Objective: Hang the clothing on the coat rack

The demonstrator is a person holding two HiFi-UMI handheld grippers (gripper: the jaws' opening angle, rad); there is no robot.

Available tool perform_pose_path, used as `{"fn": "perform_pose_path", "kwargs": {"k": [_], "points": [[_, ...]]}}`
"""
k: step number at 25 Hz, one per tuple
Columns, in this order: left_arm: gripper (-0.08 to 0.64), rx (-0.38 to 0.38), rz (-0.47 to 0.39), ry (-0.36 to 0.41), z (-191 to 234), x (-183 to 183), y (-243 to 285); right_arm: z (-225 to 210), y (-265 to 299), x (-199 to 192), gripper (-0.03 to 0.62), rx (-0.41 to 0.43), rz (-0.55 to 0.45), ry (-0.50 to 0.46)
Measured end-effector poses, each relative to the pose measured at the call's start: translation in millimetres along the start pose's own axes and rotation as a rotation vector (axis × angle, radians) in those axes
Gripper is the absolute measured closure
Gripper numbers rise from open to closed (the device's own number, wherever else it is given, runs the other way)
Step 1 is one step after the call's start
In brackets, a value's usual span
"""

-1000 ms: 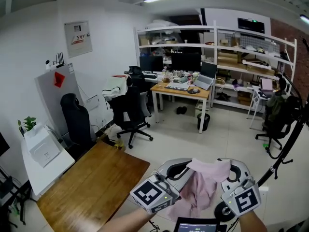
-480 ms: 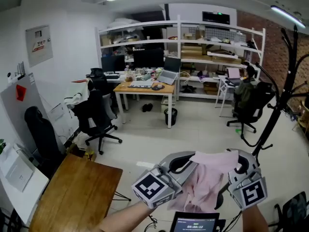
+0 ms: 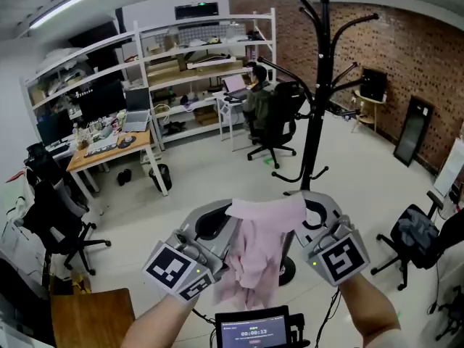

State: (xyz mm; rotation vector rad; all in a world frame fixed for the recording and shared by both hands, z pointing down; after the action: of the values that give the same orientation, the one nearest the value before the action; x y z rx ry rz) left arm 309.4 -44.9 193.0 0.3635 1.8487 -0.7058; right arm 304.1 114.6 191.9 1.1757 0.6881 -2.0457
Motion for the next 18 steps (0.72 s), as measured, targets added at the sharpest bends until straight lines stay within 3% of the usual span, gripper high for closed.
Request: {"fn": "perform_pose_path", "kwargs": {"k": [11, 18], "points": [[0.551, -0.124, -0.035, -0.042, -12.6, 1.7, 45.8, -26.4, -23.3, 8.5, 0.583, -0.11, 0.011, -0.049], [0.551, -0.148, -0.04, -0.001, -21.5, 11.8, 71.7, -49.5, -36.8, 15.4, 0.583, -0.135, -0.011, -0.083]]}}
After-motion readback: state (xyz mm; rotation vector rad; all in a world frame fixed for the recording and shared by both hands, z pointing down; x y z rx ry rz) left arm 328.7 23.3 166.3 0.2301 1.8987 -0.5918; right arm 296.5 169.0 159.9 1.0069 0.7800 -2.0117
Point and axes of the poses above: the fingertips, and each gripper's own axes: y forward along the fingers, z to its left, x out of its top, the point moved 6 cm from there along -y, backward along the fingers, and after that the axes turned 6 degrees about y, right-handed, at the moved point
